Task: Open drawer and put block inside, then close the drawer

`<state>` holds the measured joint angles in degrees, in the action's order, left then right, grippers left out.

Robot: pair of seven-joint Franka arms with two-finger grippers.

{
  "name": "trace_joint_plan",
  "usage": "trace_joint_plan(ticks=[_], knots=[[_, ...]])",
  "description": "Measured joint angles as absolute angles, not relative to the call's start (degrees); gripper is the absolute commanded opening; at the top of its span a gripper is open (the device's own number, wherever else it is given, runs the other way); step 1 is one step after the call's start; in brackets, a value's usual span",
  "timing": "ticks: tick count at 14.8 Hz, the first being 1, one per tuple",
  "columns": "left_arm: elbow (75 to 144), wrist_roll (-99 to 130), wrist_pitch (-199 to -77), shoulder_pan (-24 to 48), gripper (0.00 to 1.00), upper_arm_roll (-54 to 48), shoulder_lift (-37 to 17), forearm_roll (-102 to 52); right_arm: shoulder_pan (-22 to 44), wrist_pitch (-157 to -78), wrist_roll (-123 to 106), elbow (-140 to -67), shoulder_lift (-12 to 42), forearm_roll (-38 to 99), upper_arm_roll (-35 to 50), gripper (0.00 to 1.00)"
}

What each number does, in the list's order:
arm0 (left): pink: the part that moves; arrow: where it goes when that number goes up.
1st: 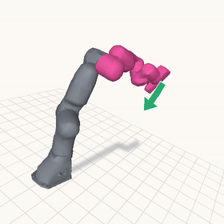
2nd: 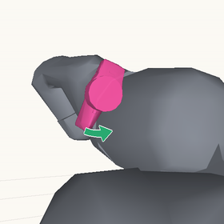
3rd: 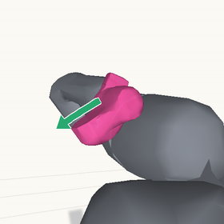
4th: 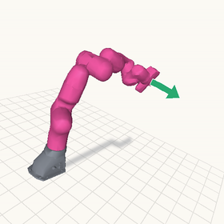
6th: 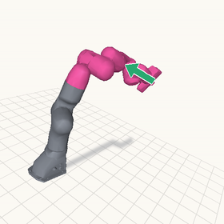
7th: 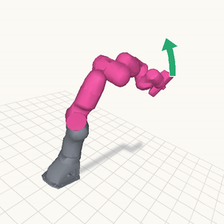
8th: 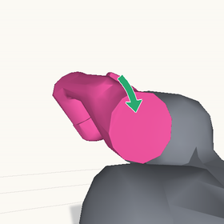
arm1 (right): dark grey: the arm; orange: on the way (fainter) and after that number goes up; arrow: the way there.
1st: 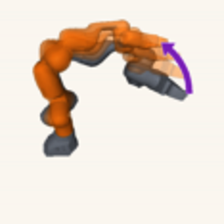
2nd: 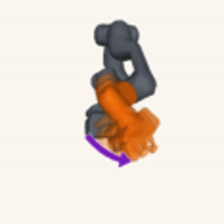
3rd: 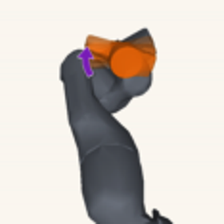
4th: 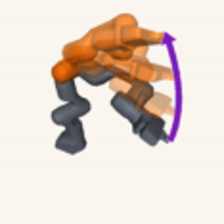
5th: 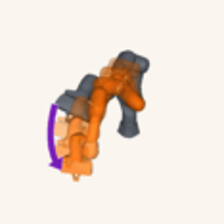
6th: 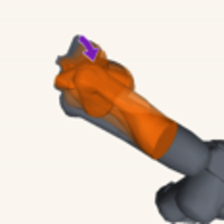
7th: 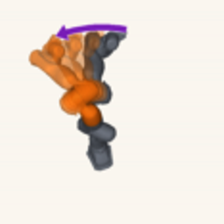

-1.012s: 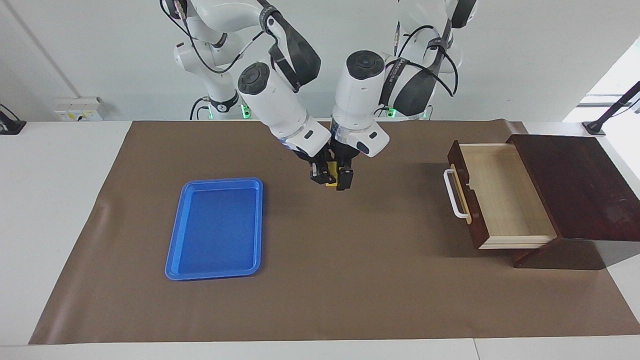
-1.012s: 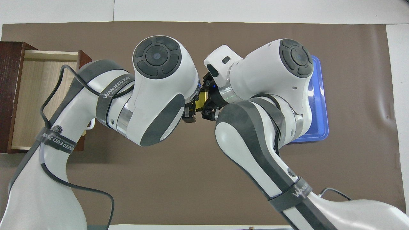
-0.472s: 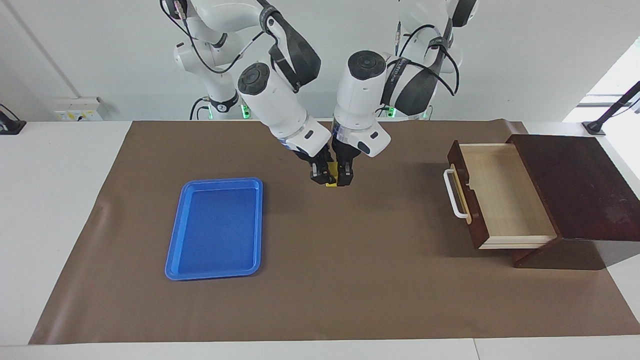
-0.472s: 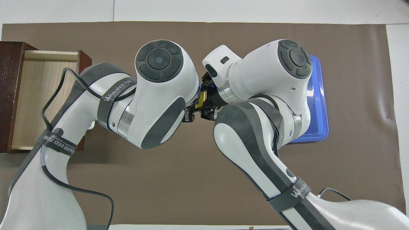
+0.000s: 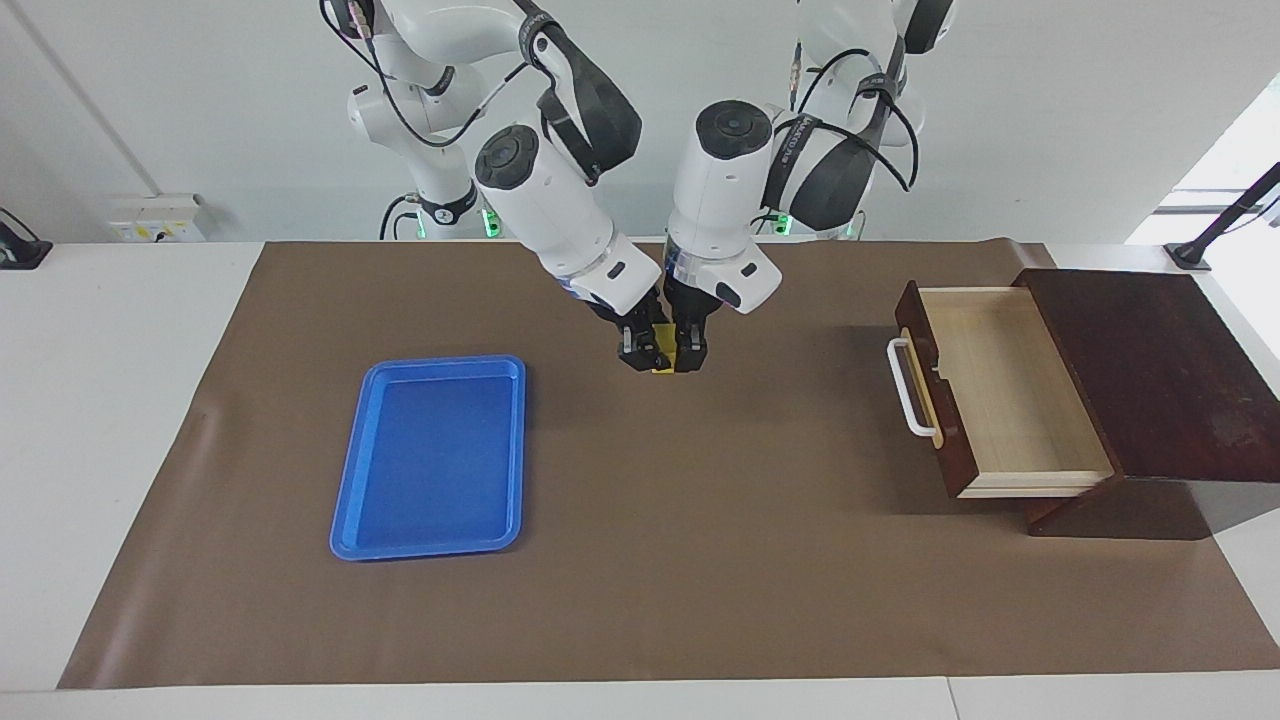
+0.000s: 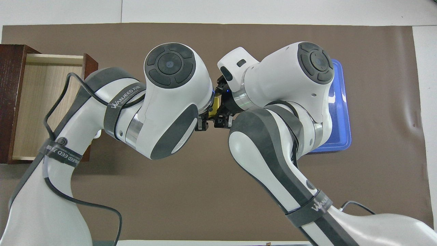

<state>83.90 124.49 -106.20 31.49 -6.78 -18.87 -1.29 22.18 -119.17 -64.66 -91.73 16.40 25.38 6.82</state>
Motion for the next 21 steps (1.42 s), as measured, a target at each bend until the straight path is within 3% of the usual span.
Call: trace_joint_plan(ticks=[7, 15, 19, 21], knots=[[82.50, 122.67, -101.88, 28.15, 0.00, -5.03, -18.20, -1.18, 22.13, -119.18, -63.95, -91.50, 16.40, 25.37, 6.64, 1.00], [82.07, 97.98, -93.42, 9.05, 0.00, -0.04, -11.49, -1.28, 20.34, -118.41, -61.94, -91.36, 16.12, 25.17, 5.60, 1.00], [85.77, 85.95, -95.81, 3.94, 0.00, 4.75, -10.55, -1.31, 15.25, -115.26, -56.75, -91.08, 14.88, 22.04, 5.42, 1.00], [92.28, 82.66, -101.74, 1.13, 0.00, 5.29, -8.96, -1.33, 12.99, -114.26, -52.87, -90.88, 13.70, 19.49, 5.40, 1.00]])
